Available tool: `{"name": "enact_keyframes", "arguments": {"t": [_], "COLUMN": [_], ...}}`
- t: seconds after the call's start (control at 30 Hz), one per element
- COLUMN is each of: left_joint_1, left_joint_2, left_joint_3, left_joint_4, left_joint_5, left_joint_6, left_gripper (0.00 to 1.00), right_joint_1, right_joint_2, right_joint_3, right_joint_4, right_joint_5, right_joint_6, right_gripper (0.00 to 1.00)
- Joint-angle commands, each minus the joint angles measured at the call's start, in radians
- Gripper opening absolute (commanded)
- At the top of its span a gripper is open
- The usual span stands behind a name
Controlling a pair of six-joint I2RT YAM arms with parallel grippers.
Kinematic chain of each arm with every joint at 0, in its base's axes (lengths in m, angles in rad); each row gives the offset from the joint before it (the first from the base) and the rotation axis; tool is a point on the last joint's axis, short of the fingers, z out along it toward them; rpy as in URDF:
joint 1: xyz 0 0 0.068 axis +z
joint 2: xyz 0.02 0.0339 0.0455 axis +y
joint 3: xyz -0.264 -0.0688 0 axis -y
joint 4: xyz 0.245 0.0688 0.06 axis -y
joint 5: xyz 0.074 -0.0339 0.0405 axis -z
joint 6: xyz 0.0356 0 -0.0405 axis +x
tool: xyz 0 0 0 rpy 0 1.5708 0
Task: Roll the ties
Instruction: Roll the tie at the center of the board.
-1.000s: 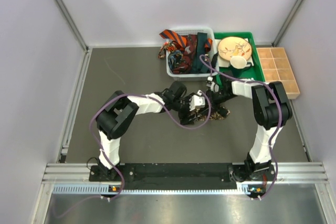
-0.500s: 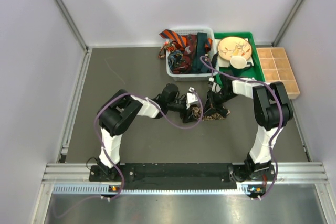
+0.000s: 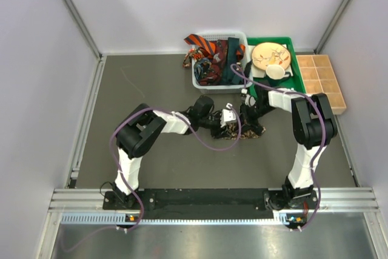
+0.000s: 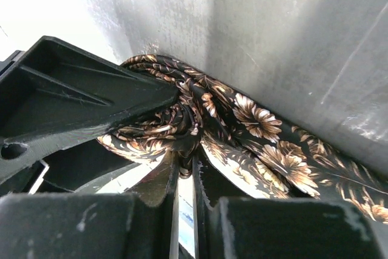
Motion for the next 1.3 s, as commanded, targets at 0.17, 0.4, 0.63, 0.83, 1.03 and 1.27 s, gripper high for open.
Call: {"name": "enact_keyframes", "arguments": {"t": [0.17, 0.4, 0.63, 0.83, 1.03, 1.27], "left_joint_1": [-0.008, -0.027, -0.045, -0.047, -0.047, -0.031], "left_joint_2": [-0.002, 0.027, 0.049, 0.056, 0.070, 0.037], "left_joint_3": [0.092, 0.183, 0.227, 0.241, 0.255, 0.238], "left_joint_4": [-0.561, -0.750, -0.773, -0.768, -0.777, -0.747], "left_joint_5": [-0.208, -0.271, -0.278, -0.263, -0.249, -0.185], "left_joint_6": [0.069, 0.055, 0.032, 0.029, 0.029, 0.021], "left_gripper": [0.10, 0.08, 0.14, 0.17, 0.23, 0.55], "right_joint_1": [-0.078, -0.099, -0.015, 0.022, 0.040, 0.025], "right_joint_2": [-0.076, -0.128, -0.083, -0.004, 0.023, 0.022], "right_joint_3": [-0.004, -0.047, -0.023, -0.010, -0.023, -0.022], "right_joint_4": [-0.004, 0.085, 0.186, 0.237, 0.236, 0.168], "right_joint_5": [-0.036, -0.199, -0.195, -0.162, -0.121, 0.035], "right_joint_6": [-0.098, -0.066, 0.042, 0.091, 0.071, 0.014], "right_gripper": [0.30, 0.40, 0.45, 0.45, 0.18, 0.00]}}
